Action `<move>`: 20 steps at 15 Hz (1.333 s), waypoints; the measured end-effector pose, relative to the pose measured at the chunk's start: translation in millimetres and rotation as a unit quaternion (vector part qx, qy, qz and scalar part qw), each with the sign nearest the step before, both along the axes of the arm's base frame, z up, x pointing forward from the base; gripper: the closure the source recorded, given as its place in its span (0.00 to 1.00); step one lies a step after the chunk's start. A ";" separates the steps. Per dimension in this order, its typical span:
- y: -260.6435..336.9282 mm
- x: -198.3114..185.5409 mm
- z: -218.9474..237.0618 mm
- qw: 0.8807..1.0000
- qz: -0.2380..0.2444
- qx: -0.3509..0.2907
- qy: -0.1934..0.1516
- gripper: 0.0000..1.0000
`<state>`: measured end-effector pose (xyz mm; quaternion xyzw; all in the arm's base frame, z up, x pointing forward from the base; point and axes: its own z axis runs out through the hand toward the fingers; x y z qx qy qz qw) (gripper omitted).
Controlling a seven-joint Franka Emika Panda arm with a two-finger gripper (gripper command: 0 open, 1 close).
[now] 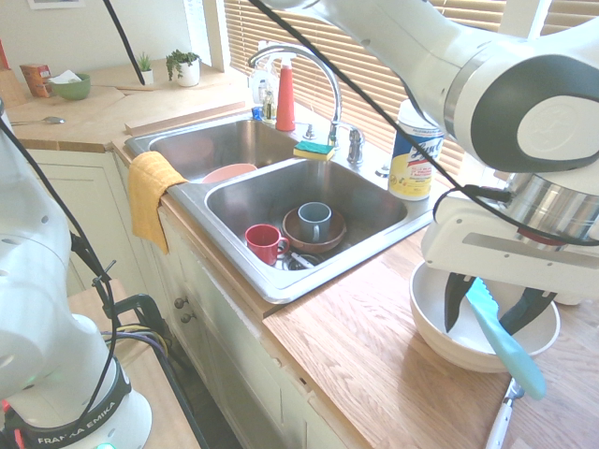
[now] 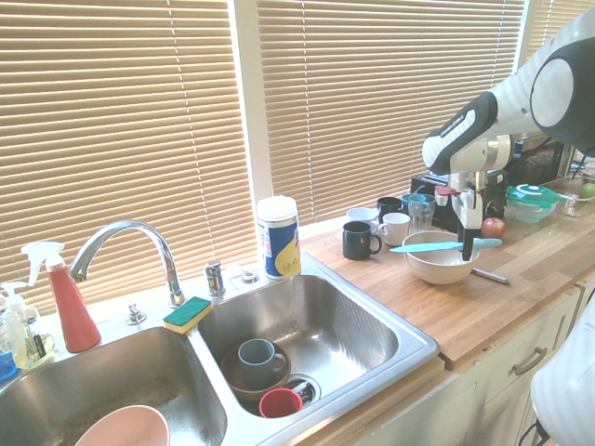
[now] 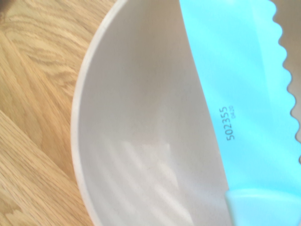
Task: Put the knife into the sink
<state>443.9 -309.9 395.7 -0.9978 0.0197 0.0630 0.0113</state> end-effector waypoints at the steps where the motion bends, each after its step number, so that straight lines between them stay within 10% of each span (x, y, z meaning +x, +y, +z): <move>1: -0.2 -0.5 -0.4 1.000 0.000 0.000 0.001 1.00; 20: -5.9 -13.6 31.4 0.999 -0.029 -0.008 -0.016 1.00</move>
